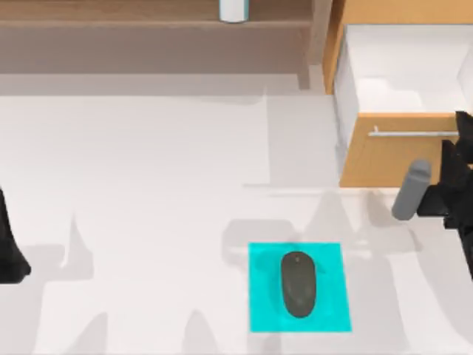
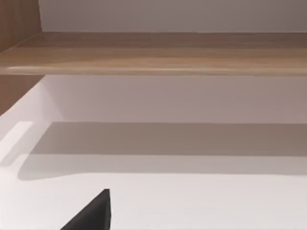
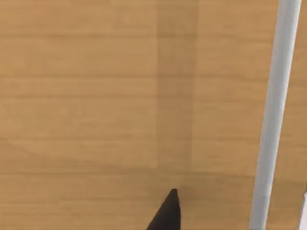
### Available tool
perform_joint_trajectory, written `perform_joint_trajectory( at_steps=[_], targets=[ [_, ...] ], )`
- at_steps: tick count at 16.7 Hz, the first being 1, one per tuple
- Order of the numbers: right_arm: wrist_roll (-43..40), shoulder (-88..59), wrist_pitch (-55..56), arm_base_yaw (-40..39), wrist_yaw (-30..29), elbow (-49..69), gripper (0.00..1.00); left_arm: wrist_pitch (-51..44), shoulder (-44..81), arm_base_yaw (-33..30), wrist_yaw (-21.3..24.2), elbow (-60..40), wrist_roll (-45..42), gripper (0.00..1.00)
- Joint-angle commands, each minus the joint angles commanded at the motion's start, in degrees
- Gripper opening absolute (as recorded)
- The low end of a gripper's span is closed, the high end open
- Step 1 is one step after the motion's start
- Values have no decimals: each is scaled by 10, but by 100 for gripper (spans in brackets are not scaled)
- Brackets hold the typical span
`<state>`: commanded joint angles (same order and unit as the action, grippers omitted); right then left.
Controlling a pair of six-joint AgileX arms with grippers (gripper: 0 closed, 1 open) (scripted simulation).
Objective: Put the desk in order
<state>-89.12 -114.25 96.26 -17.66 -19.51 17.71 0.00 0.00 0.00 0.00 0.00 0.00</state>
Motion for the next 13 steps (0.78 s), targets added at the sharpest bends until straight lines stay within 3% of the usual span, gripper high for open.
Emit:
perform_joint_trajectory(
  at_steps=[5, 13],
  targets=[
    [0, 0, 0, 0, 0, 0, 2, 0, 0, 0, 0, 0, 0, 100],
    [0, 0, 0, 0, 0, 0, 0, 0, 0, 0, 0, 0, 0, 100]
  ],
)
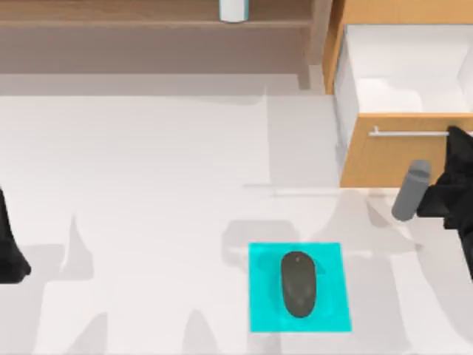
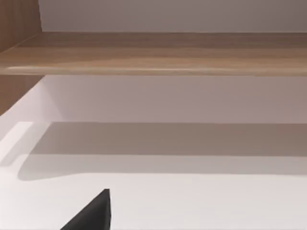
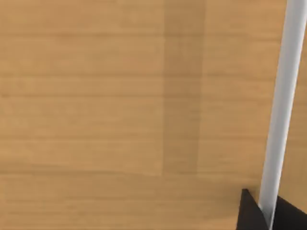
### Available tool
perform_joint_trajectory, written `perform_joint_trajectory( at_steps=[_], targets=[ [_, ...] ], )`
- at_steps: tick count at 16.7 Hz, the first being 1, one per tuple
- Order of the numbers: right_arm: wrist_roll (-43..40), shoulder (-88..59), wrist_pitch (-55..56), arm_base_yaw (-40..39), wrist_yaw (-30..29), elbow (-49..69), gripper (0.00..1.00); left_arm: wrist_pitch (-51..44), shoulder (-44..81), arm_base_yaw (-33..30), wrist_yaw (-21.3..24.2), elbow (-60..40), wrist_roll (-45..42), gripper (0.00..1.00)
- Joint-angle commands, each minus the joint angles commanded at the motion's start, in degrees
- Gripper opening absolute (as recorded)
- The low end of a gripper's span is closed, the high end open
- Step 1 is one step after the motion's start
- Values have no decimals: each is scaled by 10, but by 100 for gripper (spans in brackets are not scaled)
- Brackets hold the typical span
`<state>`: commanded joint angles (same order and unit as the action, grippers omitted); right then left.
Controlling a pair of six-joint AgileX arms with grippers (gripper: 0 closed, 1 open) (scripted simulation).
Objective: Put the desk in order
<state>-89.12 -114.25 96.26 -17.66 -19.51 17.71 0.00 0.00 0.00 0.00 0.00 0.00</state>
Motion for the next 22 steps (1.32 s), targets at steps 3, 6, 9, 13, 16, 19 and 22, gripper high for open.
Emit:
perform_joint_trajectory(
  at_steps=[3, 6, 9, 13, 16, 19, 22],
  targets=[
    [1, -9, -11, 4, 4, 7, 0, 0, 0, 0, 0, 0, 0, 100],
    [1, -21, -44, 16, 16, 53, 0, 0, 0, 0, 0, 0, 0, 100],
    [2, -32, -75, 28, 28, 120, 0, 0, 0, 0, 0, 0, 0, 100],
    [1, -45, -99, 39, 39, 142, 0, 0, 0, 0, 0, 0, 0, 100],
    [3, -45, -101, 37, 38, 141, 0, 0, 0, 0, 0, 0, 0, 100],
    [3, -59, -121, 43, 43, 173, 0, 0, 0, 0, 0, 0, 0, 100],
    [3, -83, -155, 53, 54, 230, 0, 0, 0, 0, 0, 0, 0, 100]
  ],
)
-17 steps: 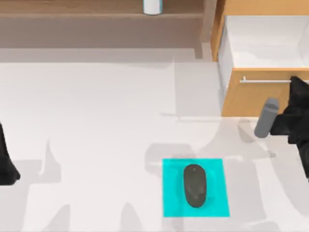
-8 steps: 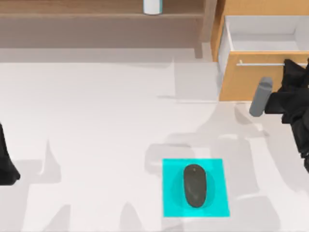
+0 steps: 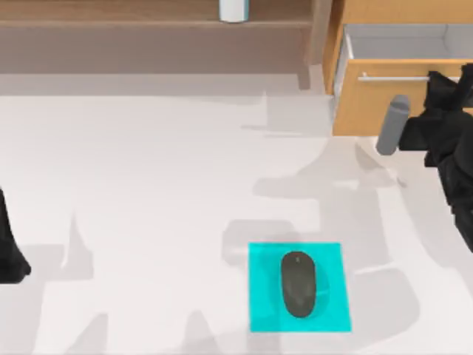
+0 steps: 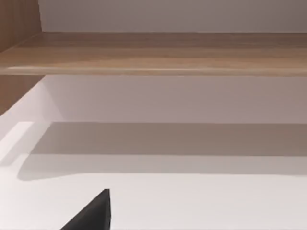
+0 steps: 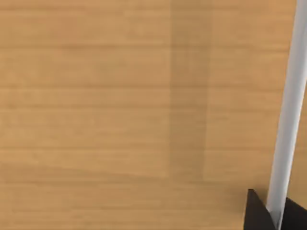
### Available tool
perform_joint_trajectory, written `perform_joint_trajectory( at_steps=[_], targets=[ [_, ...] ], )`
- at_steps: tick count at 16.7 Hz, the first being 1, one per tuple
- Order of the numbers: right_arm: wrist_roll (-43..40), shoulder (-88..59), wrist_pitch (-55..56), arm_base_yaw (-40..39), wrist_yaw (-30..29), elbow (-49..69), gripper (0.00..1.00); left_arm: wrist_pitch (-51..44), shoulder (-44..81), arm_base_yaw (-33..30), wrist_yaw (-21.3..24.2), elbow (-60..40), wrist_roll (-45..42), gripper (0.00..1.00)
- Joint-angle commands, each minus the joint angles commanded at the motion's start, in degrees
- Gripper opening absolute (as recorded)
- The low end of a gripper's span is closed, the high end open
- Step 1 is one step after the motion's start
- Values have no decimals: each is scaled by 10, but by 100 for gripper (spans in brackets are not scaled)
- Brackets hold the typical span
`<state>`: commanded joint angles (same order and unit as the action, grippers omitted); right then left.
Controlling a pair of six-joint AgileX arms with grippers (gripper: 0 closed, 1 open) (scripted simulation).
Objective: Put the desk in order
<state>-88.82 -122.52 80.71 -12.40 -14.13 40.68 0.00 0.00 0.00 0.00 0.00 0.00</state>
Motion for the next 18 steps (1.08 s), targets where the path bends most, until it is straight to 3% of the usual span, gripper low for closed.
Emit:
perform_joint_trajectory(
  at_steps=[11, 18],
  targets=[
    [0, -29, -45, 13, 11, 78, 0, 0, 0, 0, 0, 0, 0, 100],
    [0, -85, -116, 26, 26, 203, 0, 0, 0, 0, 0, 0, 0, 100]
  ],
)
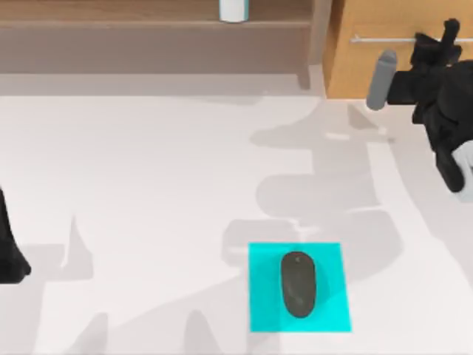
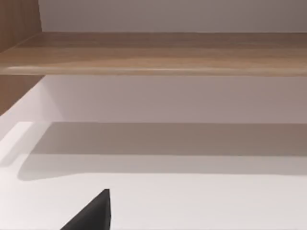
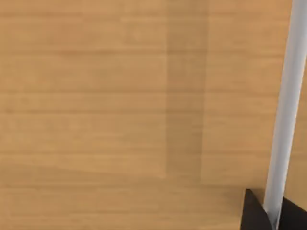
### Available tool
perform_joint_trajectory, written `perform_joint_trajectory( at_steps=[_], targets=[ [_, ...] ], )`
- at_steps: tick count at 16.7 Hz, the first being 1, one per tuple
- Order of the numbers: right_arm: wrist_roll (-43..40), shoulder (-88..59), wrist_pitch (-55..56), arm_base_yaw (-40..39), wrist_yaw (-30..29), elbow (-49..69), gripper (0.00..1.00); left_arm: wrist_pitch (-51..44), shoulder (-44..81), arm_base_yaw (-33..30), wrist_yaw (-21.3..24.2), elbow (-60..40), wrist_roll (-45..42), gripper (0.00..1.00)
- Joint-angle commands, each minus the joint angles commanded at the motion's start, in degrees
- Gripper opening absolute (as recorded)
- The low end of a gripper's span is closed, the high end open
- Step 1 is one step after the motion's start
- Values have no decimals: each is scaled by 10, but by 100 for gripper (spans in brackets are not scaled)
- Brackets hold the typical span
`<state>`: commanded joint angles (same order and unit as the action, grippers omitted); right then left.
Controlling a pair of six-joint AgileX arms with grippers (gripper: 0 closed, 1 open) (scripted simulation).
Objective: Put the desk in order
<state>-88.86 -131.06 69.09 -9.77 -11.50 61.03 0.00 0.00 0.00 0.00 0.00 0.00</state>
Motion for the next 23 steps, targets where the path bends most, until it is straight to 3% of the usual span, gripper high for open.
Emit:
perform_joint_trajectory(
  at_steps=[6, 19, 23],
  targets=[
    [0, -8, -12, 3, 2, 22, 0, 0, 0, 0, 0, 0, 0, 100],
    [0, -8, -12, 3, 2, 22, 98, 0, 0, 0, 0, 0, 0, 100],
    [0, -8, -12, 3, 2, 22, 100, 0, 0, 0, 0, 0, 0, 100]
  ],
)
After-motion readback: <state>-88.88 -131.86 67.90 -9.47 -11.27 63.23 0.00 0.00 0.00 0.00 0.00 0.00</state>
